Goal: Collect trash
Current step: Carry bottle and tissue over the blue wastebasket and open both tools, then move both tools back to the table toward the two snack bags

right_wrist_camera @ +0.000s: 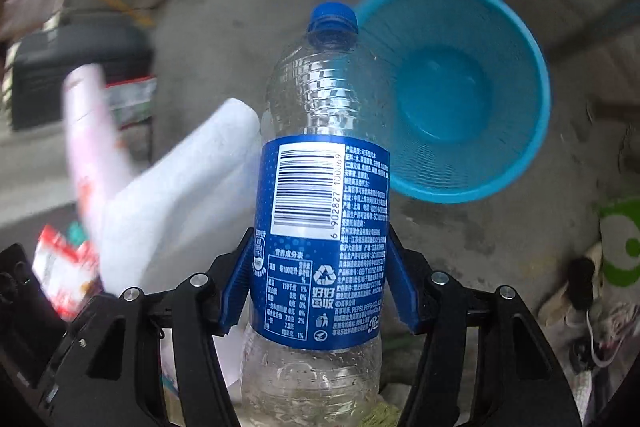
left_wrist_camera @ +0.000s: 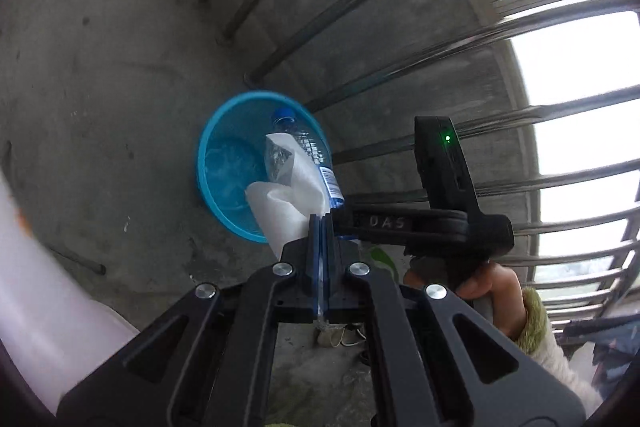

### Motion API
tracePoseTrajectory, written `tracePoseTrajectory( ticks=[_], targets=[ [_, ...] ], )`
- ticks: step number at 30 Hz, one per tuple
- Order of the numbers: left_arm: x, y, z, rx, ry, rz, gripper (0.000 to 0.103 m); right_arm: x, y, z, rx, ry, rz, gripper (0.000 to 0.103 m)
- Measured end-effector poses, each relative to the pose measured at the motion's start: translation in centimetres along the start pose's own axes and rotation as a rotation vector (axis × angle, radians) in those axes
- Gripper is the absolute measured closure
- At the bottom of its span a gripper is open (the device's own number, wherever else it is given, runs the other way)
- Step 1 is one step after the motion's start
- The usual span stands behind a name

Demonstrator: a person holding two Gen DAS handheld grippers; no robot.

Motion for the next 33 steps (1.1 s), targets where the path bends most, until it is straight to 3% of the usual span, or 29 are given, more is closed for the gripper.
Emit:
tracePoseTrajectory(
  ticks=[4, 7, 9, 11, 16, 19, 24, 29, 33],
  targets=[
    [6.4, -1.2, -2.9, -0.093, -0.059, -0.04, 0.103, 3.4, 3.9, -2.2, 0.109, -0.016, -0.002, 0.043],
    [9.1, -2.2, -3.8, -0.167, -0.083, -0.058, 0.087, 4.9, 7.0, -3.3, 0.214, -0.008, 0.014, 0.04],
    [9.1, -2.5, -3.7, -0.203, -0.067, -0.041, 0.067, 5.0, 8.8, -3.7, 0.272, 0.016, 0.002, 0.037],
    [8.3, -2.4, -3.3, -0.218, -0.048, 0.002, 0.055, 4.5, 10.0, -4.4, 0.296, 0.044, -0.019, 0.034],
    [4.9, -1.0, -2.8, -0.175, 0.002, 0.009, 0.049, 3.2, 9.8, -4.5, 0.298, 0.1, -0.047, 0.033],
    [2.6, -0.1, -2.4, -0.073, 0.054, -0.035, 0.04, 1.9, 8.9, -4.9, 0.227, 0.135, -0.044, 0.033],
    [-4.6, 1.7, 0.7, 0.071, 0.239, -0.068, 0.021, -1.2, 5.3, -4.7, 0.073, 0.205, 0.051, 0.033],
    [-10.5, 1.4, 3.6, 0.093, 0.371, -0.1, 0.017, -5.3, -0.6, -2.6, -0.163, 0.331, 0.158, 0.026],
    [-16.2, 0.6, 6.8, 0.144, 0.497, -0.191, 0.017, -7.6, -6.3, 0.1, -0.359, 0.373, 0.147, 0.026]
  ],
)
Point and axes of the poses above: each gripper's, at about its wrist camera, not at the fingertips, and x roughly the way its jaws point, y to its right, z to its underside, the point moved 3 cm from there along x, roughly the way its jaws point, and after that the axes turned 1 degree about x, right-handed, at the moved point
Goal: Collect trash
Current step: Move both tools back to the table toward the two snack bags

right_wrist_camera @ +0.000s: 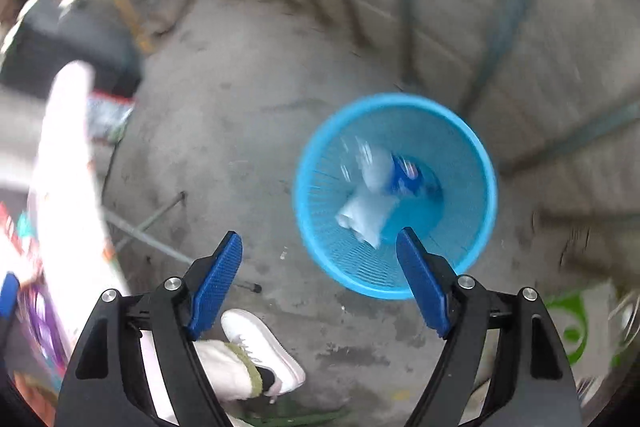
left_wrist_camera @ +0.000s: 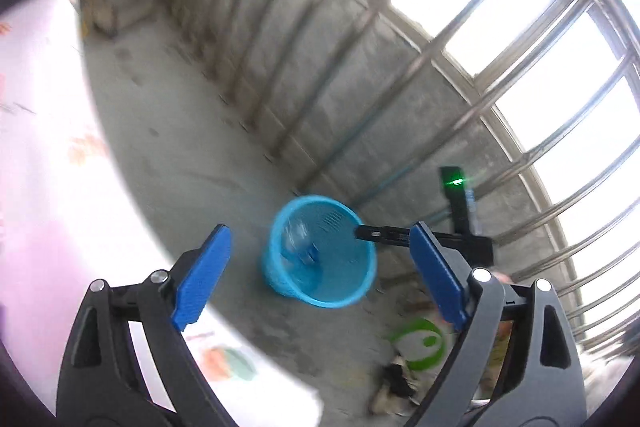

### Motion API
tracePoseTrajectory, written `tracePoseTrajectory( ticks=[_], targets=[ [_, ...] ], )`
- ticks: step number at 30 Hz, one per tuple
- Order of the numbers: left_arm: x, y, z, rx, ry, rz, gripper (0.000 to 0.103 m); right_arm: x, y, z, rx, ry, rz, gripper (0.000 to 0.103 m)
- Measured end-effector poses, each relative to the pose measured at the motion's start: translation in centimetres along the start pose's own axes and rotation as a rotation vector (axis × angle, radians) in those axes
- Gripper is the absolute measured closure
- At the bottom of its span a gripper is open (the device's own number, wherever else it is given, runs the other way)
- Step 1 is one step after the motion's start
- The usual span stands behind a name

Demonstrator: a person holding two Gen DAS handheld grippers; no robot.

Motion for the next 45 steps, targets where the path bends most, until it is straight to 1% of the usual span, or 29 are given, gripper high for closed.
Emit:
tracePoseTrajectory(
  ticks=[5, 6, 8, 10, 11, 12, 15, 18, 19, 21, 23, 24, 26, 27, 28, 29, 30, 31, 32, 33, 34, 35, 37, 38, 39, 41, 42, 44, 45],
  targets=[
    [-7.8, -3.1, 1.2, 0.012, 0.141, -0.075, 0.014, -3.6, -8.8, 0.0, -0.168, 0.036, -0.122, 0.026],
    [-9.9, -4.2, 1.8, 0.002, 0.188, -0.11, 0.014, -4.4, -11.0, 0.1, -0.203, 0.04, -0.156, 0.026],
    [-12.8, -5.8, 2.5, -0.016, 0.237, -0.141, 0.013, -5.1, -14.9, 0.6, -0.259, 0.044, -0.208, 0.026],
    [-16.1, -7.7, 3.5, -0.044, 0.305, -0.176, 0.013, -6.1, -18.8, 1.4, -0.326, 0.048, -0.25, 0.026],
    [-17.9, -8.9, 4.2, -0.062, 0.34, -0.212, 0.013, -6.3, -20.5, 1.8, -0.357, 0.051, -0.265, 0.026],
    [-19.1, -9.7, 4.5, -0.072, 0.361, -0.235, 0.013, -6.6, -22.4, 2.3, -0.391, 0.053, -0.283, 0.026],
    [-23.4, -13.0, 6.5, -0.119, 0.437, -0.336, 0.014, -6.9, -27.4, 3.8, -0.47, 0.065, -0.323, 0.026],
    [-26.7, -15.7, 7.8, -0.173, 0.484, -0.39, 0.014, -6.9, -31.3, 5.7, -0.513, 0.063, -0.39, 0.026],
    [-27.9, -16.8, 8.2, -0.193, 0.501, -0.398, 0.014, -6.9, -33.0, 6.4, -0.528, 0.059, -0.422, 0.026],
    [-29.5, -18.7, 8.9, -0.239, 0.533, -0.416, 0.014, -7.2, -35.2, 7.8, -0.532, 0.076, -0.445, 0.026],
    [-30.1, -19.4, 9.6, -0.26, 0.555, -0.414, 0.015, -7.4, -37.5, 9.2, -0.547, 0.102, -0.481, 0.026],
    [-30.4, -20.2, 9.3, -0.269, 0.564, -0.402, 0.021, -7.4, -38.5, 9.6, -0.547, 0.111, -0.485, 0.026],
    [-30.1, -20.7, 8.9, -0.274, 0.569, -0.374, 0.028, -7.0, -40.0, 10.4, -0.531, 0.116, -0.509, 0.026],
    [-30.0, -20.9, 8.4, -0.273, 0.573, -0.343, 0.034, -6.6, -40.4, 10.5, -0.512, 0.113, -0.521, 0.029],
    [-29.5, -20.8, 8.0, -0.272, 0.577, -0.317, 0.038, -6.3, -40.5, 10.5, -0.489, 0.111, -0.527, 0.032],
    [-29.1, -21.2, 7.1, -0.27, 0.577, -0.285, 0.044, -6.0, -40.4, 10.3, -0.456, 0.108, -0.533, 0.033],
    [-28.7, -21.7, 6.4, -0.273, 0.571, -0.265, 0.05, -5.2, -40.7, 10.2, -0.424, 0.103, -0.536, 0.037],
    [-28.0, -22.0, 5.7, -0.28, 0.561, -0.255, 0.053, -4.7, -40.4, 9.9, -0.386, 0.093, -0.541, 0.04],
    [-27.4, -22.4, 5.4, -0.289, 0.549, -0.249, 0.059, -4.1, -40.2, 9.7, -0.357, 0.081, -0.552, 0.041],
    [-26.5, -23.0, 4.4, -0.305, 0.527, -0.245, 0.066, -3.6, -39.9, 9.5, -0.335, 0.071, -0.559, 0.045],
    [-25.9, -23.4, 4.0, -0.314, 0.515, -0.247, 0.07, -3.0, -39.6, 9.4, -0.313, 0.063, -0.558, 0.048],
    [-25.3, -23.8, 3.5, -0.324, 0.502, -0.25, 0.076, -2.6, -39.5, 9.5, -0.299, 0.058, -0.556, 0.048],
    [-23.3, -24.7, 2.4, -0.335, 0.451, -0.234, 0.082, -1.9, -39.0, 9.3, -0.278, 0.038, -0.556, 0.052],
    [-22.4, -24.9, 2.2, -0.341, 0.423, -0.228, 0.086, -1.7, -38.6, 9.3, -0.269, 0.029, -0.558, 0.053],
    [-21.4, -24.9, 2.0, -0.339, 0.393, -0.206, 0.087, -1.6, -38.2, 9.2, -0.261, 0.018, -0.562, 0.054],
    [-20.5, -24.2, 2.0, -0.316, 0.363, -0.156, 0.087, -1.6, -37.5, 9.2, -0.261, 0.011, -0.564, 0.054],
    [-20.0, -23.4, 2.1, -0.298, 0.347, -0.117, 0.087, -1.8, -37.0, 9.2, -0.268, 0.01, -0.565, 0.054],
    [-19.3, -21.9, 2.4, -0.277, 0.32, -0.062, 0.087, -2.1, -36.2, 9.5, -0.286, 0.007, -0.562, 0.054],
    [-19.1, -21.2, 2.6, -0.267, 0.307, -0.05, 0.087, -2.3, -35.7, 9.7, -0.296, 0.003, -0.558, 0.054]
  ],
)
Point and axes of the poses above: each gripper's, at about its wrist camera, not at the fingertips, and x roughly the way its jaws point, y to its right, z to its underside, the point moved 3 cm from there along x, roughly the way its jaws point, and after that the axes turned 1 degree about x, right-handed, at the moved point
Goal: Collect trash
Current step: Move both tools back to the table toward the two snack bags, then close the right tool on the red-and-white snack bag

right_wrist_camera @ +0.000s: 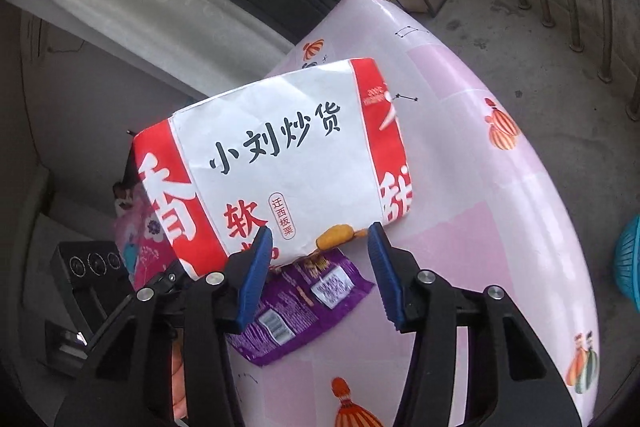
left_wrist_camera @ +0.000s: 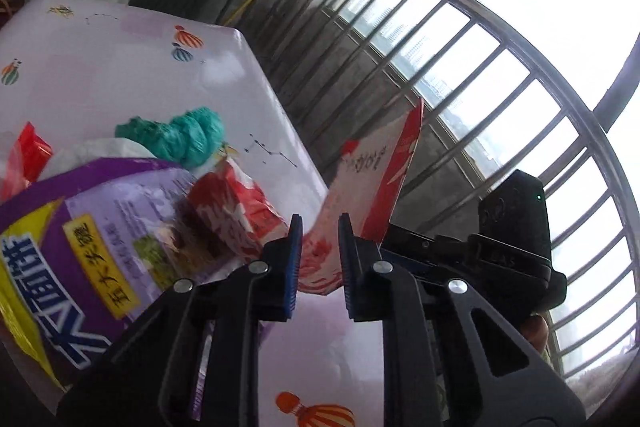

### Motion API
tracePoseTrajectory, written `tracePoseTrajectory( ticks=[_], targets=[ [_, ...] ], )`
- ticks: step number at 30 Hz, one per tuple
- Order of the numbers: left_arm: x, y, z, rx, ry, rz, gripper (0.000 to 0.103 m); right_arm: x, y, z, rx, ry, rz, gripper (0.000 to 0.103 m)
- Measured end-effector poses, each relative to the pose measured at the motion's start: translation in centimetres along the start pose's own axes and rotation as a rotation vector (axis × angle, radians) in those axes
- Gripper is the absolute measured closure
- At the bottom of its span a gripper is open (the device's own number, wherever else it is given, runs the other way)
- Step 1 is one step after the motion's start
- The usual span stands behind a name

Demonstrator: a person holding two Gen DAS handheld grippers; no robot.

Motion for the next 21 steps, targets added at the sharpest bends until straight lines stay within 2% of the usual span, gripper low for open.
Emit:
tracePoseTrajectory(
  ticks=[6, 10, 15, 21],
  targets=[
    [2.5, 3.5, 4.2, 0.036, -0.121, 0.07, 0.087, -2.7, 2.1, 3.5, -0.004, -0.03, 0.045, 0.054],
    [4.0, 4.4, 7.0, 0.043, -0.171, 0.066, 0.087, -4.5, 3.5, 5.4, -0.015, -0.02, 0.069, 0.053],
    [3.1, 4.1, 7.7, 0.056, -0.127, 0.005, 0.087, -5.4, 5.0, 7.2, -0.028, -0.041, 0.119, 0.053],
    [3.9, 2.9, 7.8, 0.055, -0.154, -0.088, 0.087, -7.5, 8.0, 7.3, 0.092, -0.001, 0.082, 0.053]
  ],
)
Point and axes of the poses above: each gripper's, at about its wrist camera, not at the fingertips, and x roughly the way its jaws point, y to its right, z to its underside, the point moved 3 cm from there along x, roughly the way its jaws point, and after that the axes turned 1 degree about x, right-handed, at the moved point
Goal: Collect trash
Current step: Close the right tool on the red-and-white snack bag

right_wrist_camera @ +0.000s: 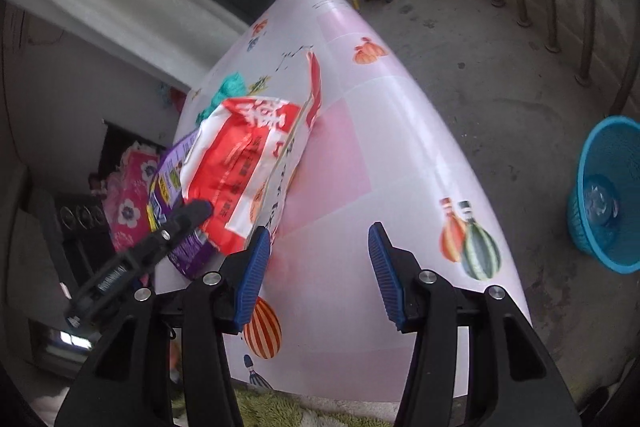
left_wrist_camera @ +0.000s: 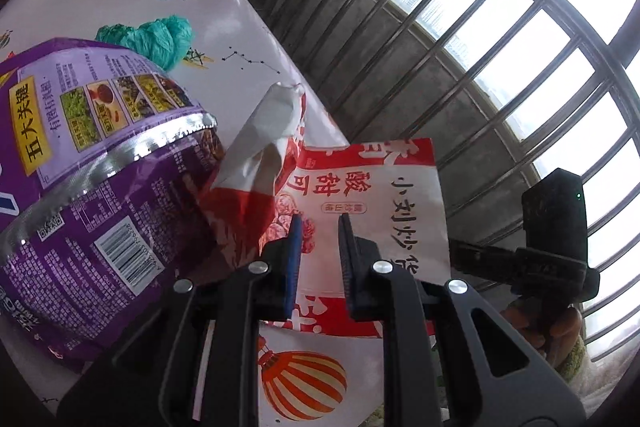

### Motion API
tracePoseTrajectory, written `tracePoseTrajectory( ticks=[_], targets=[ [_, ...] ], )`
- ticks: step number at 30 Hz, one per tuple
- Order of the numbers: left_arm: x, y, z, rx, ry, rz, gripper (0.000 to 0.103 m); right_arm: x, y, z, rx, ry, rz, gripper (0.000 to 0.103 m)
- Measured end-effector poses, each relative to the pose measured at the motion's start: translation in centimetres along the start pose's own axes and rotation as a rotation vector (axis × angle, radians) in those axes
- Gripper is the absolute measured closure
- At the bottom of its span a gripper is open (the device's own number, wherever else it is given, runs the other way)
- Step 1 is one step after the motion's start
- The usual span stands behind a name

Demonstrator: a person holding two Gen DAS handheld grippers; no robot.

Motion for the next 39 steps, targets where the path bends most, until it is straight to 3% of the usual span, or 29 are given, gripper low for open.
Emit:
tracePoseTrajectory(
  ticks=[6, 11, 18, 24, 32, 39],
  targets=[
    [1.3, 0.4, 1.5, 0.0, -0.052, -0.016, 0.087, -2.2, 2.5, 0.0, 0.139, 0.045, -0.172, 0.044],
    [1.8, 0.3, 2.8, 0.006, -0.085, -0.043, 0.087, -1.4, 2.3, 1.0, 0.149, 0.002, -0.222, 0.04],
    [1.9, -0.7, 3.6, -0.03, -0.104, -0.067, 0.087, 1.0, 2.8, 1.7, 0.181, -0.055, -0.174, 0.04],
    [1.5, -1.5, 4.0, -0.051, -0.108, -0.071, 0.087, 1.4, 2.8, 2.2, 0.193, -0.083, -0.192, 0.04],
    [1.5, -2.2, 3.4, -0.08, -0.113, -0.045, 0.087, 3.2, 1.3, 3.0, 0.179, -0.153, -0.198, 0.049],
    [1.3, -2.9, 3.6, -0.069, -0.1, -0.033, 0.087, 5.3, 0.4, 3.1, 0.193, -0.172, -0.208, 0.07]
  ],
)
Point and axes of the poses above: each gripper's, at about its wrist camera, not at the fingertips, and x roughly the way its jaws point, y to its right, z to its underside, the point moved 3 cm from there along x, roughly the way its jaws point, and after that the axes turned 1 degree about x, right-handed, at the moved point
